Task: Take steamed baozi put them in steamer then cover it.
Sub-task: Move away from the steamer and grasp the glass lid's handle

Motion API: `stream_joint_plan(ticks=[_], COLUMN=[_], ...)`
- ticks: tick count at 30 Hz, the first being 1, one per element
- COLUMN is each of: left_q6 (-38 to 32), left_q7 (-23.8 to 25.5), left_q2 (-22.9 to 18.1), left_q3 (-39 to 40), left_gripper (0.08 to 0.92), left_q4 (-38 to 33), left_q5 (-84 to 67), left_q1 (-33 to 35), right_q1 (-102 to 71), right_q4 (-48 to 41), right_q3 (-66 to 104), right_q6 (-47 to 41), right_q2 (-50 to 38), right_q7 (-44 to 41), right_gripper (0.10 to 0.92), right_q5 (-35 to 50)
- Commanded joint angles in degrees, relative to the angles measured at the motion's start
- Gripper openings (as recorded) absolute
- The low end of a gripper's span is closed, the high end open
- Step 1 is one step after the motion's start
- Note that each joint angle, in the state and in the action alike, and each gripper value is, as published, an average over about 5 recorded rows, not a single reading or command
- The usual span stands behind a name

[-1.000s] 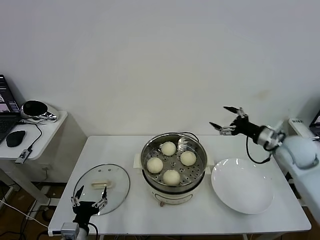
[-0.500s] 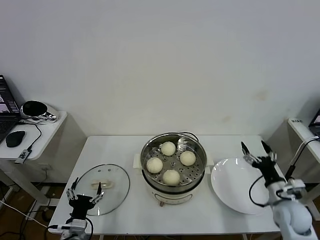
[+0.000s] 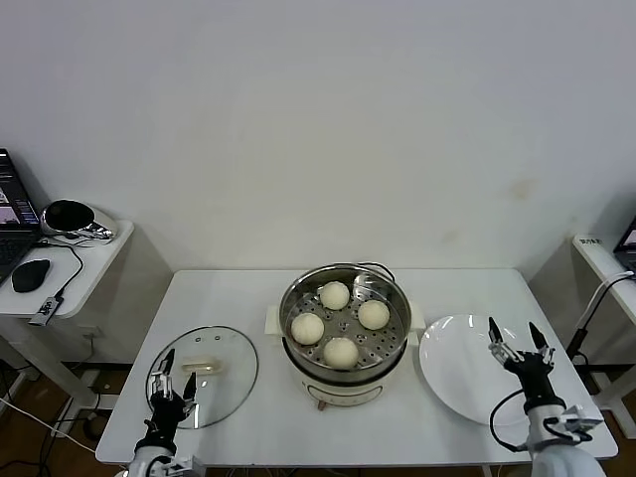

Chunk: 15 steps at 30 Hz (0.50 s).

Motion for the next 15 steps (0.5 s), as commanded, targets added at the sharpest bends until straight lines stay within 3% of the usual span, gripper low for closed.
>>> stream_joint_plan(ticks=[1,7,15], left_q6=[2.4,5.5,9.5], left_q7=[1.0,1.3,2.1], left_q2=[3.6,3.0,2.1], left_q3=[3.1,3.8,4.1], left_gripper=[0.823,0.823,0.823], left_q4=[7.3,11.5,11.6], left_q5=[17.4,18.1,17.4], left_q1=[-5.4,-8.6,-10.1], right_q1=[-2.7,-2.6,-3.0], right_q4=[0.4,0.6,0.3], right_q3=[0.1,0.0,0.0], right_q6=[1.0,0.9,1.0], right_q2=[2.8,3.4,3.6], right_q7=[1.2,1.2,1.2], right_gripper=[0.823,0.823,0.823], right_q5=[-0.6,-0.8,-1.2])
